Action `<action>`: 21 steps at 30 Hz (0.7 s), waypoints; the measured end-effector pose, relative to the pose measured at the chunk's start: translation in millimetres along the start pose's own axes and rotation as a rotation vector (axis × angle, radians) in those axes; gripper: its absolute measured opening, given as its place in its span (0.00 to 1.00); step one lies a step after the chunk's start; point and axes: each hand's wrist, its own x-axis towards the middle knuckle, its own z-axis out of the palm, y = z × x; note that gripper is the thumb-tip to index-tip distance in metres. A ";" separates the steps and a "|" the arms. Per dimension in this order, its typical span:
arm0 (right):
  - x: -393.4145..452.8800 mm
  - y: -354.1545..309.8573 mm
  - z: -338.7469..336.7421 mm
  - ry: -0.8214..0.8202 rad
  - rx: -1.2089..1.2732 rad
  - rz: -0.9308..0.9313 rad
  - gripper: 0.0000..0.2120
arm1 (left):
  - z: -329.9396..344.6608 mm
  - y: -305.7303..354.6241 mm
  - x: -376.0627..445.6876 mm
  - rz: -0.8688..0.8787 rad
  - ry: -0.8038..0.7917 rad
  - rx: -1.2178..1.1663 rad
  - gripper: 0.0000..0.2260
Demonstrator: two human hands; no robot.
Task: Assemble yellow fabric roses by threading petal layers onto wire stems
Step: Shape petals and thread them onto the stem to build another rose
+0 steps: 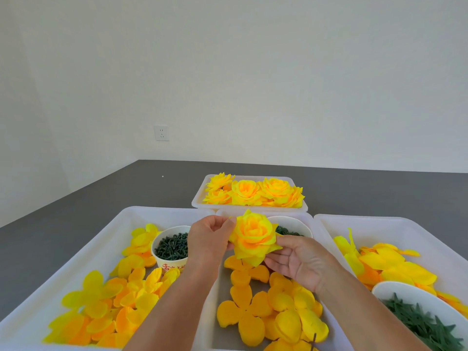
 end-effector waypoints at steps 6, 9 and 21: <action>6.9 -1.8 5.7 0.093 0.037 0.034 0.05 | 0.6 3.5 -1.2 -0.021 -0.005 -0.028 0.05; 9.8 -8.5 7.7 0.108 0.015 0.016 0.02 | 1.2 5.5 -1.6 -0.037 -0.012 -0.067 0.02; 44.4 -74.1 21.3 0.095 0.127 -0.159 0.07 | 7.1 8.4 -3.1 -0.055 0.011 -0.084 0.03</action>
